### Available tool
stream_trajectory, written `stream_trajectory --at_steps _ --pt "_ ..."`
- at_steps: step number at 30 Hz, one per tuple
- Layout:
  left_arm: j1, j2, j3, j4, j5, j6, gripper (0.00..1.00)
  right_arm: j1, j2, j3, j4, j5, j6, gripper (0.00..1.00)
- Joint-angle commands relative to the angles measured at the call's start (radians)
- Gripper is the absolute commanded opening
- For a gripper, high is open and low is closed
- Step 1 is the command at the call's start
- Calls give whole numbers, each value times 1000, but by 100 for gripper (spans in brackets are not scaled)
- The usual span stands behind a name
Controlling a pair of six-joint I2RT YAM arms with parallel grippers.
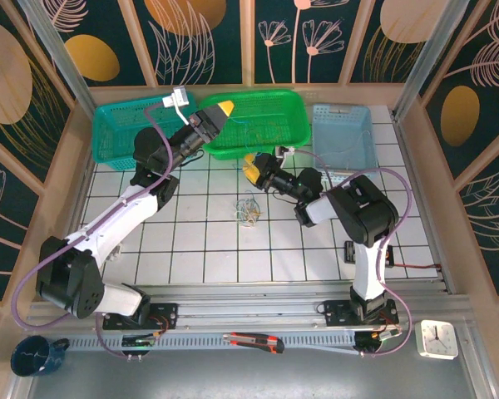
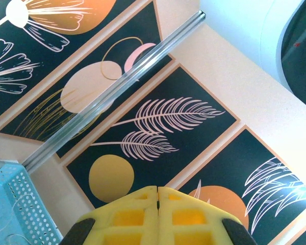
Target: Untangle the cables
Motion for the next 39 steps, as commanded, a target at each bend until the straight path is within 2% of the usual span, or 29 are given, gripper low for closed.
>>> stream_trajectory --at_steps 1,9,24,26,30,31,39 --pt "8 2 24 55 14 -11 0 11 20 28 75 21 19 58" --pt "9 7 11 80 7 -29 0 16 35 47 66 27 19 48" --pt "9 3 2 84 1 -34 0 62 52 101 18 33 1 51" --pt "9 2 0 89 2 -35 0 64 56 104 20 35 2 41" --pt "8 0 -2 88 -2 -33 0 63 63 104 23 38 8 4" --pt "9 -1 -2 87 -5 -32 0 62 63 104 22 39 7 0" --pt "30 -11 77 -7 -38 42 0 29 46 3 35 72 -6 0"
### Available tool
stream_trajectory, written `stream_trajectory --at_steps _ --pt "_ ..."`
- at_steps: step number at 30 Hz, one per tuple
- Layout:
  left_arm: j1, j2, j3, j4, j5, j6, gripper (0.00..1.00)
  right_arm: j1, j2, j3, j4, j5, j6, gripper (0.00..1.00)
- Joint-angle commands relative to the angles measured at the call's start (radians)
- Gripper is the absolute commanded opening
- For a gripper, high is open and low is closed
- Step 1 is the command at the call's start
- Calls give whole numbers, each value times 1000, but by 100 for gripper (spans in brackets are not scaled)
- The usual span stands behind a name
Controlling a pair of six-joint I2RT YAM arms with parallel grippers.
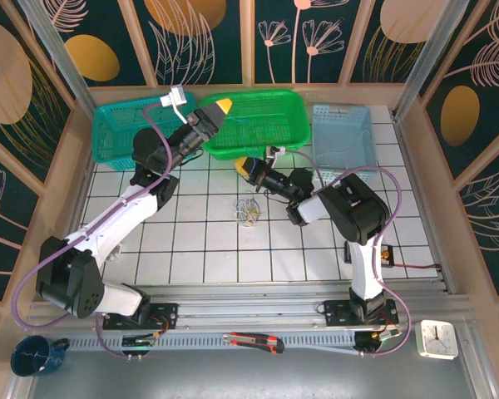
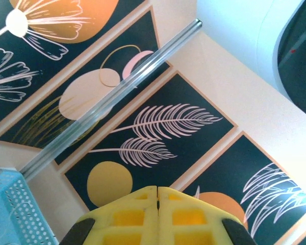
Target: Untangle the cables
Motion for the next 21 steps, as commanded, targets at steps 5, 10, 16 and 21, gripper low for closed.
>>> stream_trajectory --at_steps 5,10,16,21 --pt "55 4 165 -55 -10 62 0 -21 -7 -121 74 47 -17 0" --pt "60 30 230 -79 -4 76 0 -50 3 -148 102 59 -5 0" --pt "65 39 239 -115 -9 107 0 -62 -33 -139 79 43 -25 15" --pt "121 39 236 -136 -14 123 0 -109 -162 -143 -81 35 -124 47"
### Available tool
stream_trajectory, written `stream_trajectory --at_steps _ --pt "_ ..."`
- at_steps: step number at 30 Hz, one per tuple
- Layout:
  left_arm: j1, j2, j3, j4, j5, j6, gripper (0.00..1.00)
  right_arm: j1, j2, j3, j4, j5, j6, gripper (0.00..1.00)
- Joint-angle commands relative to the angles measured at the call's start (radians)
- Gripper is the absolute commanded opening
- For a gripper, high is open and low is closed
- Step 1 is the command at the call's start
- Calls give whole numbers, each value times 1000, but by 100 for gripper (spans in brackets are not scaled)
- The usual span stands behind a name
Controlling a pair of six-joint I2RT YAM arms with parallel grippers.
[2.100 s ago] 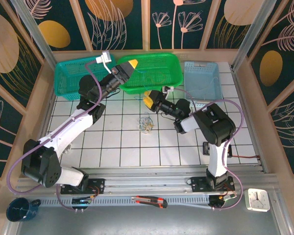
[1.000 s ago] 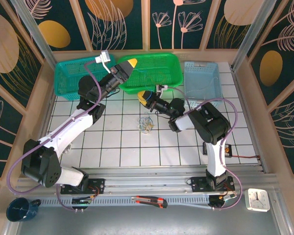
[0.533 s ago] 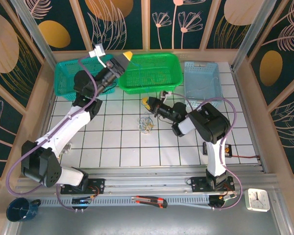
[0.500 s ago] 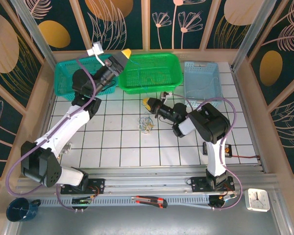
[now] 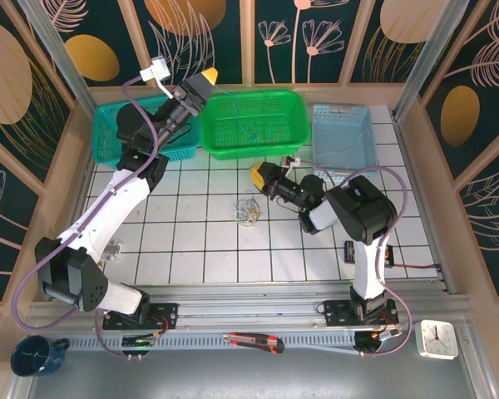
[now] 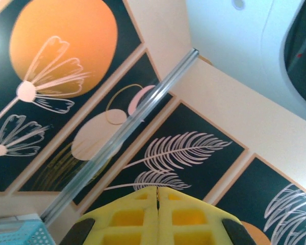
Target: Untangle the cables
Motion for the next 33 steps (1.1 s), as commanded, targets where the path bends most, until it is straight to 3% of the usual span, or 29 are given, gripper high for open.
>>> stream_trajectory --at_steps 1,8,17,24,33 --pt "54 2 22 -9 -1 30 0 -42 -131 0 -87 10 -94 50" --pt "200 48 84 -35 18 38 0 -102 -277 -18 -316 29 -193 65" --pt "354 175 226 -109 44 86 0 -113 -428 -16 -556 62 -341 66" --pt "445 264 304 -187 43 165 0 -104 -576 53 -864 69 -542 66" --pt "483 393 383 -340 -11 348 0 -72 -788 132 -1275 166 -810 66"
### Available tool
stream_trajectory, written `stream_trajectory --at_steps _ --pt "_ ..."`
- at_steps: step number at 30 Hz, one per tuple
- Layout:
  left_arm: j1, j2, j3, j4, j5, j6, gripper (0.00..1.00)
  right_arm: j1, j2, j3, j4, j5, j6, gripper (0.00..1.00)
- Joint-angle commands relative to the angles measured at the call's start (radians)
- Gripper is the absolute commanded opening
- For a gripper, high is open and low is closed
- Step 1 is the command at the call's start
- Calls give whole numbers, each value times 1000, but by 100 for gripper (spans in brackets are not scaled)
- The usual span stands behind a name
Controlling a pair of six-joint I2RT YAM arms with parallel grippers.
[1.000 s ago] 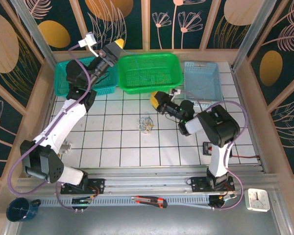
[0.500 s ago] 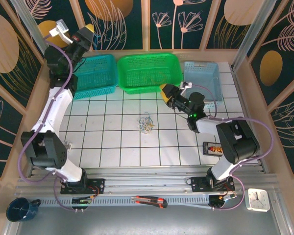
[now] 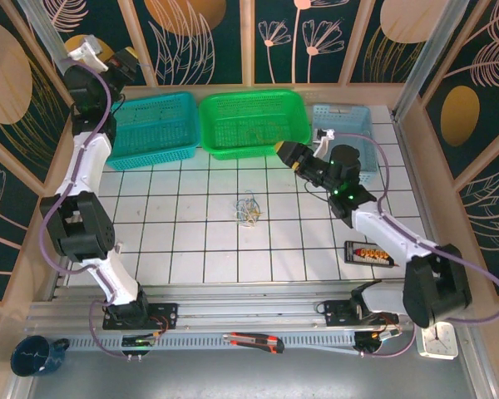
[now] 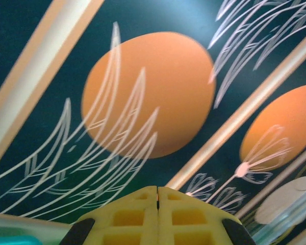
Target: Untangle the cables
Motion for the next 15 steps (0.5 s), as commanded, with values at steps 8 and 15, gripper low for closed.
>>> stream_trajectory --at_steps 8,15 --pt "4 80 28 -103 -63 161 0 49 -159 18 -321 126 -206 66" --pt "24 121 18 -162 -91 238 43 111 -169 12 -394 215 -249 66"
